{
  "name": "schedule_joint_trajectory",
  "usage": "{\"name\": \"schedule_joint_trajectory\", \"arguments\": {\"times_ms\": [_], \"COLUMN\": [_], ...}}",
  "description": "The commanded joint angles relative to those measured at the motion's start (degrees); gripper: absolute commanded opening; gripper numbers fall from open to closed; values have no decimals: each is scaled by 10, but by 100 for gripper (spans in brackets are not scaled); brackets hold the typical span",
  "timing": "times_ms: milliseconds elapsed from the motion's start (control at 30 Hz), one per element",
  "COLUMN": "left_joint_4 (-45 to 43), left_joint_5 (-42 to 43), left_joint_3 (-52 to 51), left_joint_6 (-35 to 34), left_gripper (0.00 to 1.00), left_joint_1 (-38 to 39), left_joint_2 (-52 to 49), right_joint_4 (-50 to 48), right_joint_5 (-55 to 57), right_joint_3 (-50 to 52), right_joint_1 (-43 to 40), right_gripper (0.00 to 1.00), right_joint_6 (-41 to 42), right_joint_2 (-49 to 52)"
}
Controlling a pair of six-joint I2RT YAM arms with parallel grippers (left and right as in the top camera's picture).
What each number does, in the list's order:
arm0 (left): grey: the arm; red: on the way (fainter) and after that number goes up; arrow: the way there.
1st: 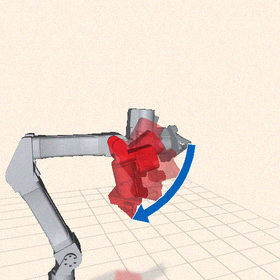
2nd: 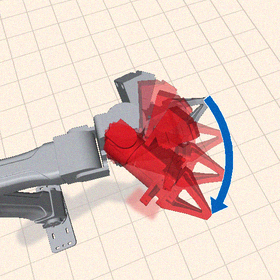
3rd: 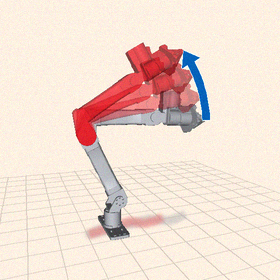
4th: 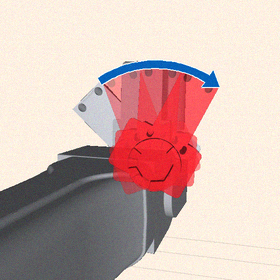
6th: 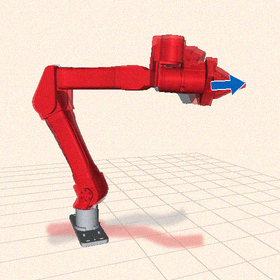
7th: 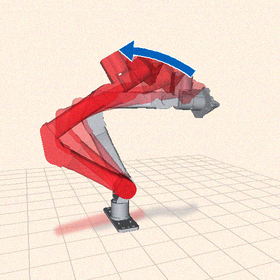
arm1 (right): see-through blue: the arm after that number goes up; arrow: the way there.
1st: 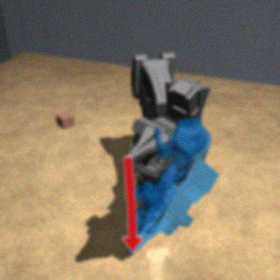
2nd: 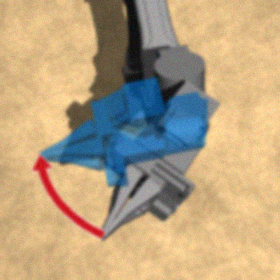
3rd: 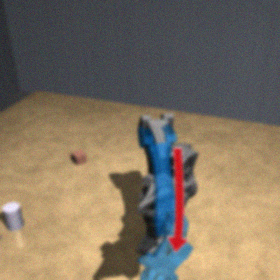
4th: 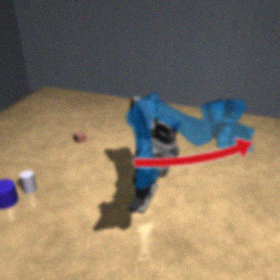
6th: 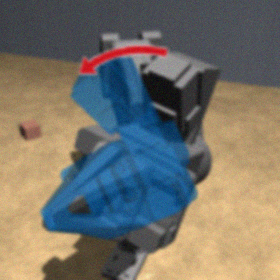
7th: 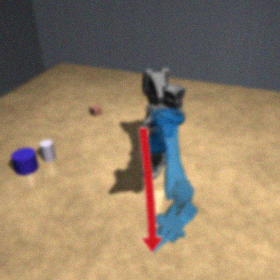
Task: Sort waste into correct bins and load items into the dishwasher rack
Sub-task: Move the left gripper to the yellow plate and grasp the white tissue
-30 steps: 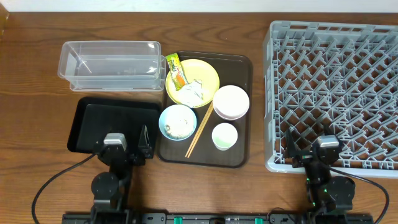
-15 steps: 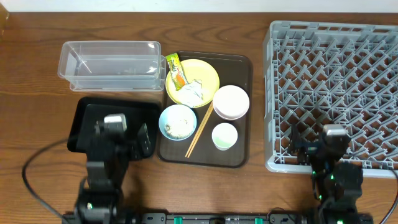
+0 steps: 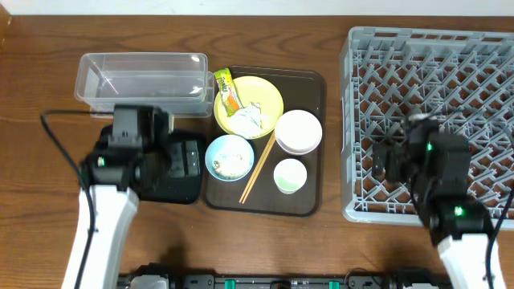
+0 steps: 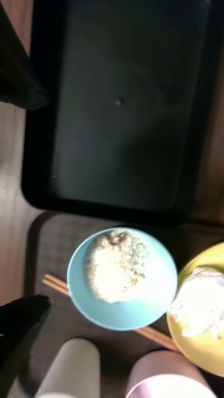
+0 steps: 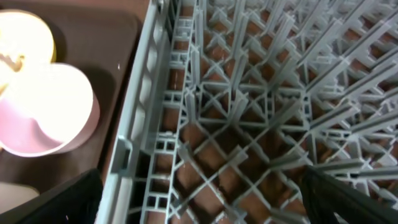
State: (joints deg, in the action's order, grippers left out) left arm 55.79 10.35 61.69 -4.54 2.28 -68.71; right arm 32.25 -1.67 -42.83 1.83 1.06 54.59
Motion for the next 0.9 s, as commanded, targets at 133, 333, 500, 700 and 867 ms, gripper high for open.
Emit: {"name": "schedule_joint_trajectory", "arguments": {"times_ms": [133,333,500,700,867], "left_joint_4": [-22,-155,-242,-316,-382], "left_joint_5": [60,85,55,20,20], "left_joint_3": [45,45,47,58,58], "left_joint_6": [-5,-27,-27,-21,-11], "left_gripper": [98,98,99,96,92], "left_joint_1": [-3,5,35,92,143], "left_joint_2": [-24,-33,-74,-156,-222], "right_joint_4": [20,18,18,18,19], "right_joint_5": [-18,-18,-18,-18,-18], "right_joint_3": [-53,-53,-53,-53,-52], "right_joint_1": [0,0,0,0,0], "right_gripper": [99,99,99,99,99], "right_joint_6": [6,6,6,6,6], "right_joint_2": [53,53,53,54,55]}}
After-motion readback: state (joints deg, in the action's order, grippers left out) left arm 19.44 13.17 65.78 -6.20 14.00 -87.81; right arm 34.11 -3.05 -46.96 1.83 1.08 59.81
